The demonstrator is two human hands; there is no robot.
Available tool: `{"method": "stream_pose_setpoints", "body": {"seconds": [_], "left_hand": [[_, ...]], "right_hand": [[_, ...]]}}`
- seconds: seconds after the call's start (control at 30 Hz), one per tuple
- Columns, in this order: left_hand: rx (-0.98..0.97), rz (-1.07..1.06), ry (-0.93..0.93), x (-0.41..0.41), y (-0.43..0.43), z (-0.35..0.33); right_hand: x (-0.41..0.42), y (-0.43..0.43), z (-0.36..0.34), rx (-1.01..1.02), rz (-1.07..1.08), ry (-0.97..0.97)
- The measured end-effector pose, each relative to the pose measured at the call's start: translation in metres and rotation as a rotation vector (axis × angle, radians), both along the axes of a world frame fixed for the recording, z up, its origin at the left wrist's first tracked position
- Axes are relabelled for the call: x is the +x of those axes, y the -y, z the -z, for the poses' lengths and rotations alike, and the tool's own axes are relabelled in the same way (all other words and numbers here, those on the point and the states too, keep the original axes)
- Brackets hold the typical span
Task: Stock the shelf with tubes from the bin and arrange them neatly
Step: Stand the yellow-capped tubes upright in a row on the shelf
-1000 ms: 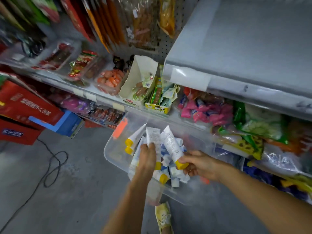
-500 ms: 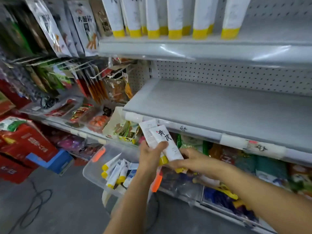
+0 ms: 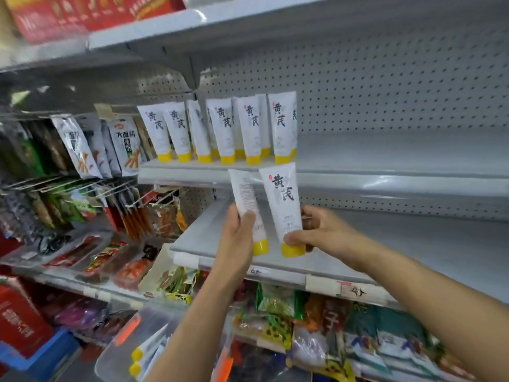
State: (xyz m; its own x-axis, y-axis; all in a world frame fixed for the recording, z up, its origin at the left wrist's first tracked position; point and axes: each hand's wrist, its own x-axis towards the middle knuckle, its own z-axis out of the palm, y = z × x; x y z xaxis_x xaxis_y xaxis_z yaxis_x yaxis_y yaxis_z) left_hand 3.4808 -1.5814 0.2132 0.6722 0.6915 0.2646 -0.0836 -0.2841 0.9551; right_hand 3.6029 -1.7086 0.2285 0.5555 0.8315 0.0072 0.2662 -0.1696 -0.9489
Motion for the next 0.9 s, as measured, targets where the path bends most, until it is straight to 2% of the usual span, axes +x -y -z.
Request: {"method": "stream_pose_setpoints", "body": {"seconds": [0.17,0.33,0.6,0.9], "left_hand": [[0.185,-0.012,0.03,0.019,0.0,-0.031],[0.227,-0.051,0.053,0.04,-0.004,-0.049],[0.191,-0.014,0.081,0.059,-0.021,-0.058],[0.205,-0.006,0.077,0.067,-0.04,-0.062]], "right_hand": [[0.02,0.009,-0.058,0.157,0.187,0.205],[0.06,-0.005,-0.095,0.24,0.362,0.308],[0.118,-0.055,-0.097,0.016,0.522,0.453],[0.14,-0.08,-0.093,-0.029,0.558,0.473]]}}
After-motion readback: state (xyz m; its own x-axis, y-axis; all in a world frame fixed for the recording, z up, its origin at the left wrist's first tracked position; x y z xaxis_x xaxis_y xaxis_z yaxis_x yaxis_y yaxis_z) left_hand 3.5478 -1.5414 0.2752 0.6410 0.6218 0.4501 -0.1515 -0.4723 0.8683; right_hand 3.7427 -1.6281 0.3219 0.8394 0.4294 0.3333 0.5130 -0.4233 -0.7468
